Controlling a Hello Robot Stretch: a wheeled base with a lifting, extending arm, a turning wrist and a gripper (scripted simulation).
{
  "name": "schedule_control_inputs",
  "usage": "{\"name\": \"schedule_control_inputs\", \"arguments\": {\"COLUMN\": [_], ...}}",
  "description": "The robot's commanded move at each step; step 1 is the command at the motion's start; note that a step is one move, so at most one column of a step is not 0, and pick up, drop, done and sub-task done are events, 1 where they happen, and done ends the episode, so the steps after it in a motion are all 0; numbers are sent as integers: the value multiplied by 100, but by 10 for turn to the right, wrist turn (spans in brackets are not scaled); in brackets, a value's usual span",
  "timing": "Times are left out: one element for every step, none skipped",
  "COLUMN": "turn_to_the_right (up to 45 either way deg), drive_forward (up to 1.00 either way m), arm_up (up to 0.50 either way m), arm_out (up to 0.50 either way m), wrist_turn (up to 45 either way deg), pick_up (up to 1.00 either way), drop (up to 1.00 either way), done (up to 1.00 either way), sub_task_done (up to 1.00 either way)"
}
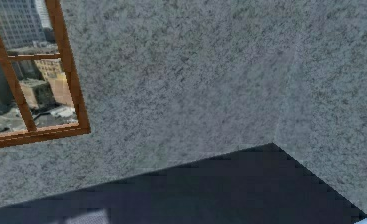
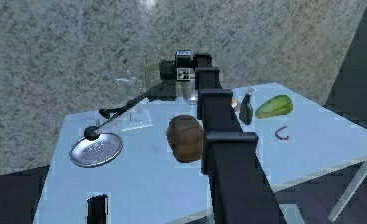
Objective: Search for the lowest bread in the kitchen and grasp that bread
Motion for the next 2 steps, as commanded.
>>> {"name": "schedule_control_inputs", "arguments": {"turn_to_the_right": [0,0], "drive_forward": [0,0], "arm_up": [0,0], "arm_out": [0,0], "wrist_turn": [450,450], "pick_up": [0,0], "drop": [0,0], "done": [0,0], "sub_task_done": [0,0]}}
